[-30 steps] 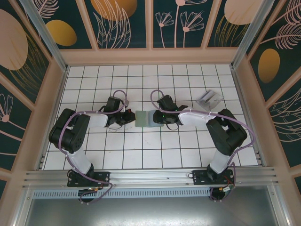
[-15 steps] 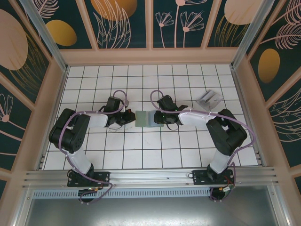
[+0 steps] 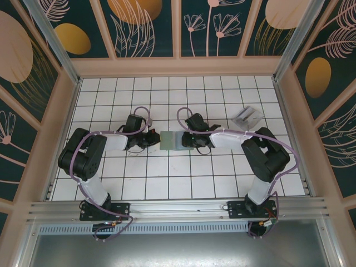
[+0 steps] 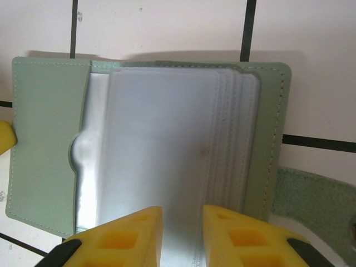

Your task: Put the credit cards into the card holder

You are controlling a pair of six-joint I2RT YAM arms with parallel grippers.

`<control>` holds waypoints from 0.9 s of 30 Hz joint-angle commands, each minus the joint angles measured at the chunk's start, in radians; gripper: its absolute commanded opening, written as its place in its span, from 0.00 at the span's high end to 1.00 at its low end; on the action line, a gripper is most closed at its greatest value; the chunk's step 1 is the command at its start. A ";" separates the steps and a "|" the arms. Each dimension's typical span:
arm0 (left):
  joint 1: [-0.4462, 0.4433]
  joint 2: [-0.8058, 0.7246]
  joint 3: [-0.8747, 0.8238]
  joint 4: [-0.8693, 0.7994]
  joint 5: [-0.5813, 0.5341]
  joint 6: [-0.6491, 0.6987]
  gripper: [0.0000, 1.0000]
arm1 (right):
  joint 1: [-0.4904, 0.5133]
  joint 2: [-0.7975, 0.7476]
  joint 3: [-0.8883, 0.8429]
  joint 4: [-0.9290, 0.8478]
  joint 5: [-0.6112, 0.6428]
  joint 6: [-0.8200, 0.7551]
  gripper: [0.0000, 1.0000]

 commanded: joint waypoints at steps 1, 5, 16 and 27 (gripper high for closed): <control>0.004 0.013 0.014 -0.012 0.014 0.007 0.97 | 0.008 0.008 0.015 0.011 -0.008 0.006 0.75; 0.004 0.016 0.018 -0.015 0.016 0.007 0.97 | 0.008 0.009 0.024 0.008 -0.009 0.003 0.79; 0.004 0.015 0.013 -0.014 0.017 0.006 0.97 | 0.008 0.020 0.014 0.067 -0.062 0.021 0.80; 0.004 0.017 0.007 -0.010 0.017 0.004 0.97 | -0.006 -0.008 -0.033 0.159 -0.125 0.050 0.80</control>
